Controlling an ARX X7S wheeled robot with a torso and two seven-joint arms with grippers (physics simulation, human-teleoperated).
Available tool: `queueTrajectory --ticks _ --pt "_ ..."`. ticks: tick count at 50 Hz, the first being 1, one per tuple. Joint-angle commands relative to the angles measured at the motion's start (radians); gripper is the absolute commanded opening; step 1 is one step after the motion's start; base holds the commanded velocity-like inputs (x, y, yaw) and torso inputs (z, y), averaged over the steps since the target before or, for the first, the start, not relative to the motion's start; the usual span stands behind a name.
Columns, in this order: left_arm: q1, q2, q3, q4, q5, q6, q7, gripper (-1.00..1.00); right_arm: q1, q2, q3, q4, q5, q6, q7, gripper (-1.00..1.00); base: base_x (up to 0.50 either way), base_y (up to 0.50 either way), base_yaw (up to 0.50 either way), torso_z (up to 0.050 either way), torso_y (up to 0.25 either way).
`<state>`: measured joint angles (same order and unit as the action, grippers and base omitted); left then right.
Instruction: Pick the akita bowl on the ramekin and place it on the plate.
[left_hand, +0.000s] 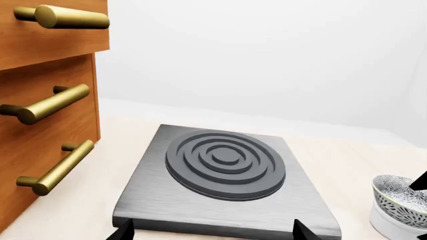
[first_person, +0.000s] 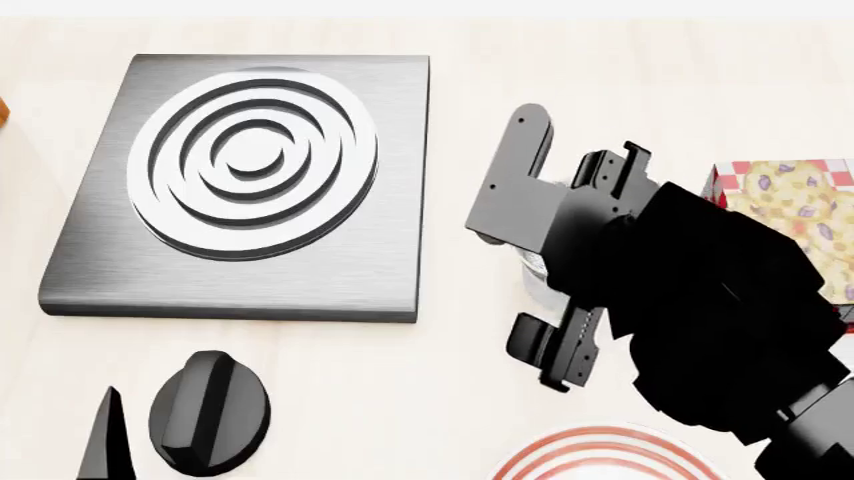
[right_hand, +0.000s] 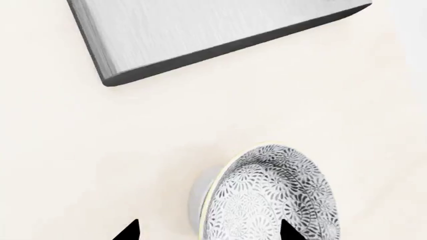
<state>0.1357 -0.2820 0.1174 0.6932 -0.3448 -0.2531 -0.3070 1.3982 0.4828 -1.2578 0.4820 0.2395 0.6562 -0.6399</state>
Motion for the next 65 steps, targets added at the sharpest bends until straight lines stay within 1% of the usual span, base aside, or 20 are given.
queueTrajectory --ticks 1,5,7,11,14,16,23,28,36,42,48,53,65 --pt "-0.002 -0.006 0.004 -0.006 -0.006 0.006 -0.006 1.00 -0.026 -0.003 0.006 -0.019 0.037 0.010 -0.030 1.00 0.00 0.00 0.00 0.000 0.000" --pt "-0.003 -0.008 0.006 -0.007 -0.006 0.007 -0.008 1.00 -0.031 -0.004 0.004 -0.015 0.035 0.002 -0.029 1.00 0.00 0.00 0.00 0.000 0.000" --pt "-0.004 -0.010 0.007 -0.009 -0.005 0.008 -0.010 1.00 -0.041 -0.015 0.002 0.038 0.009 -0.065 -0.001 1.00 0.00 0.00 0.00 0.000 0.000" --pt "-0.004 -0.011 0.012 -0.010 -0.003 0.009 -0.012 1.00 -0.031 -0.043 0.008 0.119 -0.028 -0.121 0.054 1.00 0.00 0.00 0.00 0.000 0.000" --pt "-0.003 -0.014 0.014 -0.008 -0.003 0.009 -0.014 1.00 -0.027 -0.057 0.006 0.161 -0.031 -0.140 0.046 1.00 0.00 0.00 0.00 0.000 0.000" --pt "-0.004 -0.015 0.013 -0.009 -0.004 0.010 -0.016 1.00 -0.022 -0.076 0.006 0.223 -0.044 -0.185 0.055 1.00 0.00 0.00 0.00 0.000 0.000" --pt "-0.005 -0.018 0.019 -0.013 -0.003 0.012 -0.019 1.00 0.002 -0.122 0.002 0.363 -0.068 -0.263 0.061 1.00 0.00 0.00 0.00 0.000 0.000" --pt "-0.006 -0.020 0.021 -0.017 -0.003 0.014 -0.021 1.00 0.001 -0.141 0.009 0.404 -0.063 -0.285 0.060 1.00 0.00 0.00 0.00 0.000 0.000" --pt "-0.007 -0.023 0.023 -0.019 -0.005 0.017 -0.024 1.00 -0.007 -0.158 0.010 0.438 -0.066 -0.311 0.067 1.00 0.00 0.00 0.00 0.000 0.000" --pt "-0.008 -0.025 0.025 -0.018 -0.007 0.017 -0.027 1.00 -0.014 -0.155 0.015 0.422 -0.061 -0.306 0.073 1.00 0.00 0.00 0.00 0.000 0.000" --pt "-0.007 -0.027 0.027 -0.018 -0.007 0.019 -0.030 1.00 -0.037 -0.130 0.025 0.340 -0.043 -0.264 0.083 1.00 0.00 0.00 0.00 0.000 0.000" --pt "-0.008 -0.028 0.027 -0.020 -0.009 0.019 -0.032 1.00 -0.054 -0.105 0.037 0.272 -0.009 -0.228 0.054 1.00 0.00 0.00 0.00 0.000 0.000" --pt "-0.008 -0.033 0.030 -0.020 -0.012 0.021 -0.037 1.00 -0.049 -0.138 0.035 0.387 -0.021 -0.274 0.050 1.00 0.00 0.00 0.00 0.000 0.000"
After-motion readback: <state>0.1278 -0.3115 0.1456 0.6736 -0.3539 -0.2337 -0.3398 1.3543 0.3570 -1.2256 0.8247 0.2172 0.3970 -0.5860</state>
